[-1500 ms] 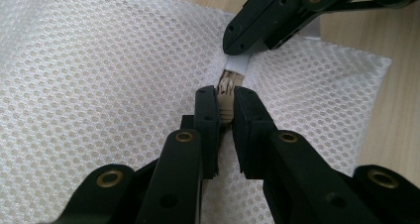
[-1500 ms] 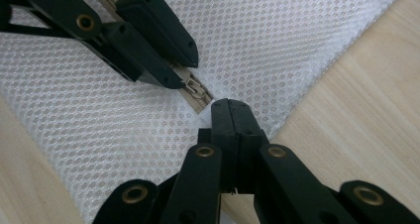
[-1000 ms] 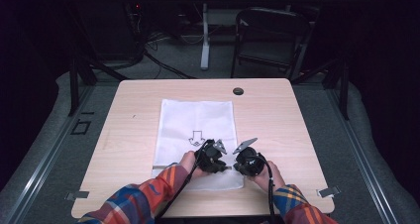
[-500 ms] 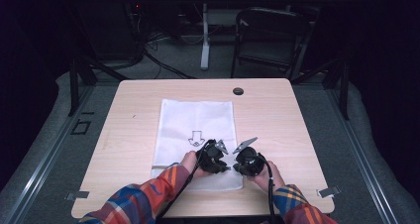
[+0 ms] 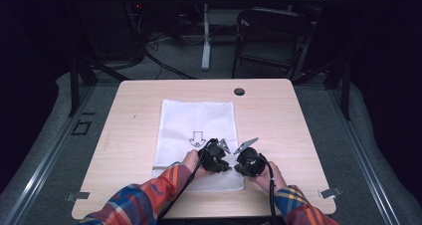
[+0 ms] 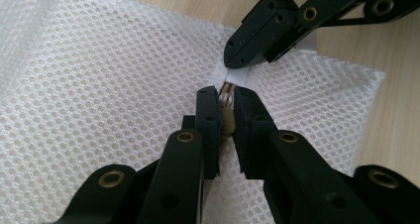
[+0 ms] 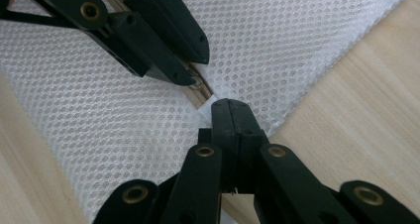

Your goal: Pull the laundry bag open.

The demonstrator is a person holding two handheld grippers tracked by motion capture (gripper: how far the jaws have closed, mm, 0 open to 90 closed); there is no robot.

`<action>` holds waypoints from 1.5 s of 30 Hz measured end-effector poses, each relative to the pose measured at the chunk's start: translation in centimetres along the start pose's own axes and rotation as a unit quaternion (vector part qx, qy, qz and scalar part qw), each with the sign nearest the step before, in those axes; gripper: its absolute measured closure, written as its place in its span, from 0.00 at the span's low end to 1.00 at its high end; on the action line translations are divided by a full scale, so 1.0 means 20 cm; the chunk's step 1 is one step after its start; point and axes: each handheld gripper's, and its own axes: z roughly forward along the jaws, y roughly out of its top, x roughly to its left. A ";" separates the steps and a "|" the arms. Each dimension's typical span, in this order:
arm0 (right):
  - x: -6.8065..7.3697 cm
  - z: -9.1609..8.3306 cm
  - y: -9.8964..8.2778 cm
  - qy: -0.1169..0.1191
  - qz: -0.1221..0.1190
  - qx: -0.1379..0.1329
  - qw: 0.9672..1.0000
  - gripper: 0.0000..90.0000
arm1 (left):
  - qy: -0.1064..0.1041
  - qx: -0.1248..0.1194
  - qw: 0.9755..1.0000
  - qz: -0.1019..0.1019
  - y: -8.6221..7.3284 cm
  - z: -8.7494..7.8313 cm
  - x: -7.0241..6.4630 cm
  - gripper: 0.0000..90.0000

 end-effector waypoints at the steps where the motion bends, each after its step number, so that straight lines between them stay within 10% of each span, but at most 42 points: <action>1: 0.00 0.00 0.00 0.000 0.000 0.000 1.000 1.00 | 0.000 0.000 1.000 0.000 0.00 0.00 0.00 0.91; 12: 0.00 0.00 -0.01 0.002 0.019 -0.010 1.000 1.00 | -0.002 0.005 1.000 -0.016 -0.05 -0.05 0.05 0.91; 45: 0.08 0.07 0.04 -0.015 -0.043 -0.049 0.998 1.00 | -0.016 -0.004 0.999 -0.028 -0.10 -0.04 0.06 0.90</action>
